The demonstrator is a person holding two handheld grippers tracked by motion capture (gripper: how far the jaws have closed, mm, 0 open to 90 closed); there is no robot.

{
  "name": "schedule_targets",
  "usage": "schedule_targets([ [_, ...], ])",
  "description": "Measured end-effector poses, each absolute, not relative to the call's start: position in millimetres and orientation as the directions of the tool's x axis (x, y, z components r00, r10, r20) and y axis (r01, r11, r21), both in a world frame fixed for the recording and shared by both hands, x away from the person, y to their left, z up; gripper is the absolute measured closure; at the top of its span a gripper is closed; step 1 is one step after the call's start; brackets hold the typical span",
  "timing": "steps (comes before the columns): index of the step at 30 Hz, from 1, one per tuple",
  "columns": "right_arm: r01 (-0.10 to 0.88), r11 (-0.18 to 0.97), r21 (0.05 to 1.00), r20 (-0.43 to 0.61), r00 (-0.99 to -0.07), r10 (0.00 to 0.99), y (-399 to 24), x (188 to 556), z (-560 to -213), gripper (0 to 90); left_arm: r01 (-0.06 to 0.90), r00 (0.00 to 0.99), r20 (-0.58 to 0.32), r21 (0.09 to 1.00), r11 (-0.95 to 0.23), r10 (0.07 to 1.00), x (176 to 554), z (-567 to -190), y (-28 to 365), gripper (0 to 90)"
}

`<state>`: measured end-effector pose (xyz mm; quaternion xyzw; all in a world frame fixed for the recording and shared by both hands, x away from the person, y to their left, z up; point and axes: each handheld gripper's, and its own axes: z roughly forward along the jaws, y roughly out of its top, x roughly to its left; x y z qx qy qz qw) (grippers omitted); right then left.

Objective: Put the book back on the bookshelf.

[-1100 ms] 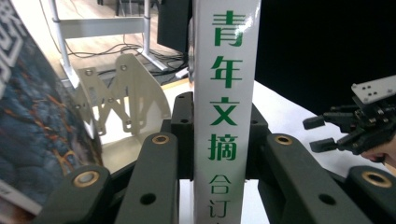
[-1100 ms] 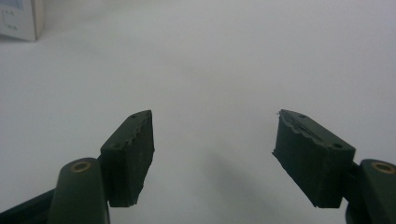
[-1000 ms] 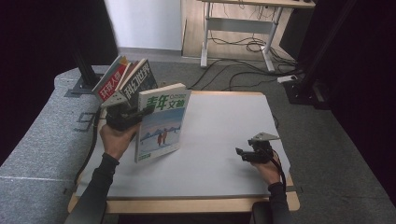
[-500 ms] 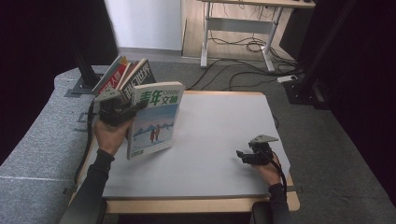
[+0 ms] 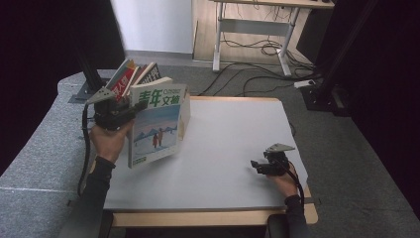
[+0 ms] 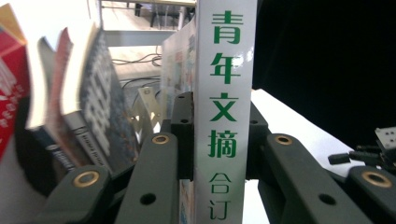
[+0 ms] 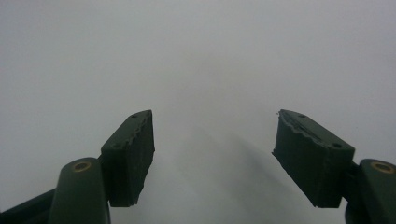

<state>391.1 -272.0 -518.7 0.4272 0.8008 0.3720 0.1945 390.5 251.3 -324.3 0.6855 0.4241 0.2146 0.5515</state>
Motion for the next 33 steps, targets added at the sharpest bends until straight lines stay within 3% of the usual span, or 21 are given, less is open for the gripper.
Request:
schedule_targets([
  [33, 0.540, 0.378, 0.752, 0.000, -0.574, 0.819, -270.4, 391.5, -520.9, 28.6, 0.334, 0.505, -0.140, 0.942, -0.043, 0.852, 431.0, -318.0, 213.1, 74.0],
])
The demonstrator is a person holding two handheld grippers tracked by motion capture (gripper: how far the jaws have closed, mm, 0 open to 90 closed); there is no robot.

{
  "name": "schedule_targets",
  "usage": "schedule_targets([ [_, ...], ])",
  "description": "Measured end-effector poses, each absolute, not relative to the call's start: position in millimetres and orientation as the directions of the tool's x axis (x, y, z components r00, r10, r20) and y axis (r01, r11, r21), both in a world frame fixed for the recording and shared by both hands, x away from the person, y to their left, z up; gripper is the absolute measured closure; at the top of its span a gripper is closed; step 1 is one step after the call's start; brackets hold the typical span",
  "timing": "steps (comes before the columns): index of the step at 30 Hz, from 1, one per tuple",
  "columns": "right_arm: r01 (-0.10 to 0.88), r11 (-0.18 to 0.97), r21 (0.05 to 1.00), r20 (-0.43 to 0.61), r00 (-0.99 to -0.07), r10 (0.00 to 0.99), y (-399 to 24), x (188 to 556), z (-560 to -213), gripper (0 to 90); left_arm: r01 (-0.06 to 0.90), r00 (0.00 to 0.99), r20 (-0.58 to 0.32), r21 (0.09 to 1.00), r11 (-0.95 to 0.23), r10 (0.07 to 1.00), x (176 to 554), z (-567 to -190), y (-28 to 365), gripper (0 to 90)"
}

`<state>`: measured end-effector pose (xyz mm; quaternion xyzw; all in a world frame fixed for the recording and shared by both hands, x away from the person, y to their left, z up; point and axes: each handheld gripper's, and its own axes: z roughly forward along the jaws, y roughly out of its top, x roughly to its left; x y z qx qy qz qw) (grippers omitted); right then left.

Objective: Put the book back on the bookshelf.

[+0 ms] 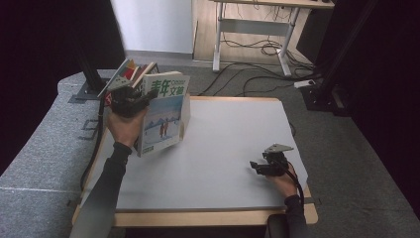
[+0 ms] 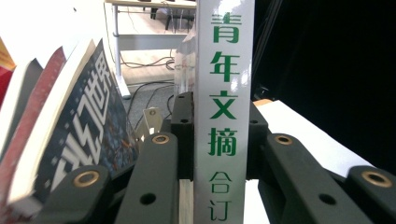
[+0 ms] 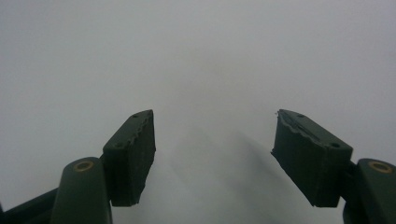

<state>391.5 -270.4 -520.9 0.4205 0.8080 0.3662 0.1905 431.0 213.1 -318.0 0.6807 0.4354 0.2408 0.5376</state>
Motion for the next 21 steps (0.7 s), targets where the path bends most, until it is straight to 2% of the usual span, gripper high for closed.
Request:
schedule_targets([
  [21, 0.543, 0.380, 0.749, 0.001, -0.574, 0.819, -271.3, 392.0, -523.2, 29.1, 0.266, 0.519, -0.092, 0.962, -0.058, 0.849, 467.5, -329.6, 186.7, 74.0],
])
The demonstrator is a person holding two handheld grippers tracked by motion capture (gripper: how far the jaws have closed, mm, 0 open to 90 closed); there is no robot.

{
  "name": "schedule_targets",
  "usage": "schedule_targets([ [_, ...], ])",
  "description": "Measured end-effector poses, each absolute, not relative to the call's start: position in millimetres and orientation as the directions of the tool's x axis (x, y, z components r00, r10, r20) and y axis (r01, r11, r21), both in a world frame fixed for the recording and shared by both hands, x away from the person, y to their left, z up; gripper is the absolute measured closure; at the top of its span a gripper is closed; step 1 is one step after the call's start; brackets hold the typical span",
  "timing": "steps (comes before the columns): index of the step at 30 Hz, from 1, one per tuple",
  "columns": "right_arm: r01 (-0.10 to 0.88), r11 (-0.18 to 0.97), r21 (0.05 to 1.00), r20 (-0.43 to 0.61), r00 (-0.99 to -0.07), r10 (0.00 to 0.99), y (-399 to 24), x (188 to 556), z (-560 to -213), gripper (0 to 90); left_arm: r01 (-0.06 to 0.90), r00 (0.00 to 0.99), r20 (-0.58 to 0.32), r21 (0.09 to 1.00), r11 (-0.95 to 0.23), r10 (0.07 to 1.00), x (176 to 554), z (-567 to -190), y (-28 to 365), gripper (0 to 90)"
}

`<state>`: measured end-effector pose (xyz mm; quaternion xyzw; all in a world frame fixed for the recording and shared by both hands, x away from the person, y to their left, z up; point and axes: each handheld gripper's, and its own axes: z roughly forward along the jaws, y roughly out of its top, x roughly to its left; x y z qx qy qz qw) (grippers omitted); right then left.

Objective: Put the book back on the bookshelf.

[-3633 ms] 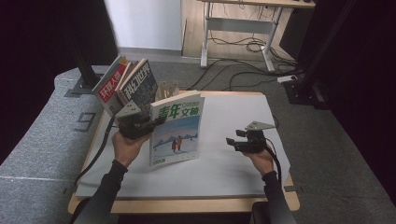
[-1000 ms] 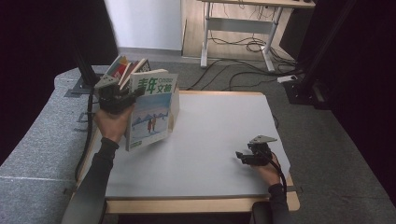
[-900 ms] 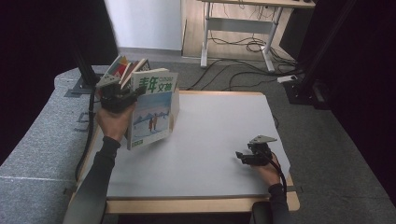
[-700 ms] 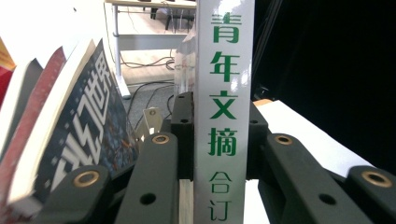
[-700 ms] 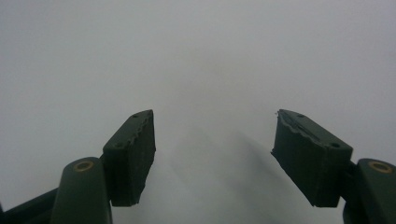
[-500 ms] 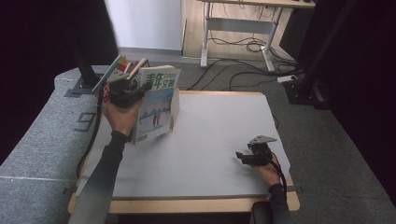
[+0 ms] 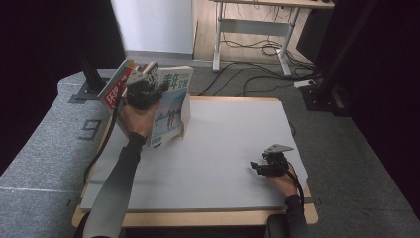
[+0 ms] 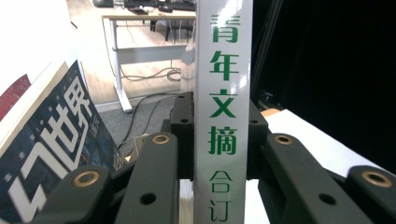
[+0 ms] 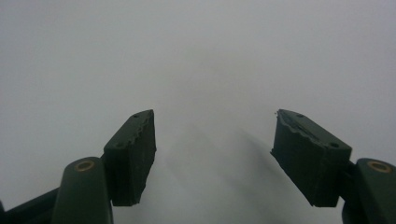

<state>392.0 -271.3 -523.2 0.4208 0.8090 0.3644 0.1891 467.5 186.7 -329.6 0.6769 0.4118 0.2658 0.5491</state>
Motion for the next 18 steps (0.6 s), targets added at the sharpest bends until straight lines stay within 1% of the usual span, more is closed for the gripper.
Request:
schedule_targets([
  [4, 0.543, 0.386, 0.746, -0.002, -0.577, 0.816, -270.9, 392.1, -523.9, 29.1, 0.252, 0.526, -0.092, 0.966, -0.052, 0.846, 468.7, -336.0, 186.4, 73.9],
  [7, 0.545, 0.386, 0.744, 0.000, -0.578, 0.816, -270.5, 392.0, -524.3, 29.2, 0.267, 0.525, -0.093, 0.962, -0.060, 0.846, 468.3, -342.6, 187.8, 73.9],
  [10, 0.544, 0.389, 0.743, 0.000, -0.581, 0.814, -270.1, 392.0, -524.5, 29.3, 0.262, 0.523, -0.097, 0.964, -0.051, 0.847, 465.4, -346.1, 191.7, 73.8],
  [18, 0.541, 0.403, 0.738, -0.006, -0.591, 0.806, -267.2, 392.2, -525.5, 29.3, 0.292, 0.534, -0.066, 0.950, -0.111, 0.843, 458.3, -346.2, 197.4, 73.3],
])
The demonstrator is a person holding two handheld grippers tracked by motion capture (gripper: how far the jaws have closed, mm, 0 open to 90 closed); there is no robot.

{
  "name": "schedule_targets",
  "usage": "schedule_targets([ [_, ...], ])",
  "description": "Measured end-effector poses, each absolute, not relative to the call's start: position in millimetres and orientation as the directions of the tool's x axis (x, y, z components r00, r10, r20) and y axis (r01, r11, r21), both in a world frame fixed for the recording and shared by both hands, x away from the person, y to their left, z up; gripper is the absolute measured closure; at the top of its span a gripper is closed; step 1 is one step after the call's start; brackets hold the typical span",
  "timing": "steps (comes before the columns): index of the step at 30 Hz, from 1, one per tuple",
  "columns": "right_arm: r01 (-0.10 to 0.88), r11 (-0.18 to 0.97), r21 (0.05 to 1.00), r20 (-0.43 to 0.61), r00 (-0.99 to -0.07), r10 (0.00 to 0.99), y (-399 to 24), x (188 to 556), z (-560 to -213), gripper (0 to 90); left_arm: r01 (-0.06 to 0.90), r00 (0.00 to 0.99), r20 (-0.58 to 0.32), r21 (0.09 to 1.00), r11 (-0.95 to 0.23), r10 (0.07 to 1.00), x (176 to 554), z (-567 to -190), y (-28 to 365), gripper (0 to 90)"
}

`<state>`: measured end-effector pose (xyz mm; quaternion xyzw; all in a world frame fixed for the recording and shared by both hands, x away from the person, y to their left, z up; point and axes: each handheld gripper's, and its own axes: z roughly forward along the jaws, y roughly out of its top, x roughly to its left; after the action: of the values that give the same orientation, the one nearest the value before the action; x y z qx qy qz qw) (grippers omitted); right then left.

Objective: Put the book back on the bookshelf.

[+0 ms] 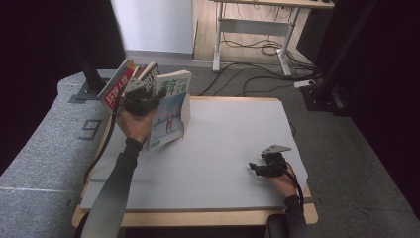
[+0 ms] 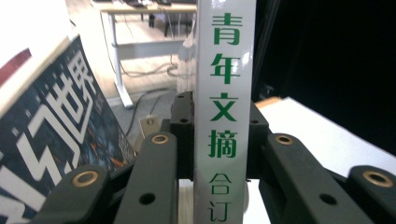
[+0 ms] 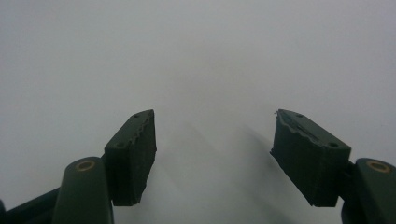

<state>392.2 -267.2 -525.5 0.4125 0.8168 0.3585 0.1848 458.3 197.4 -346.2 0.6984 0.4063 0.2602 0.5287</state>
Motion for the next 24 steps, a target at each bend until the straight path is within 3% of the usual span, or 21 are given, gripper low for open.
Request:
schedule_targets([
  [24, 0.547, 0.409, 0.730, -0.005, -0.595, 0.804, -266.8, 392.5, -526.7, 29.3, 0.427, 0.555, -0.038, 0.870, -0.246, 0.831, 439.1, -335.2, 211.5, 73.0],
])
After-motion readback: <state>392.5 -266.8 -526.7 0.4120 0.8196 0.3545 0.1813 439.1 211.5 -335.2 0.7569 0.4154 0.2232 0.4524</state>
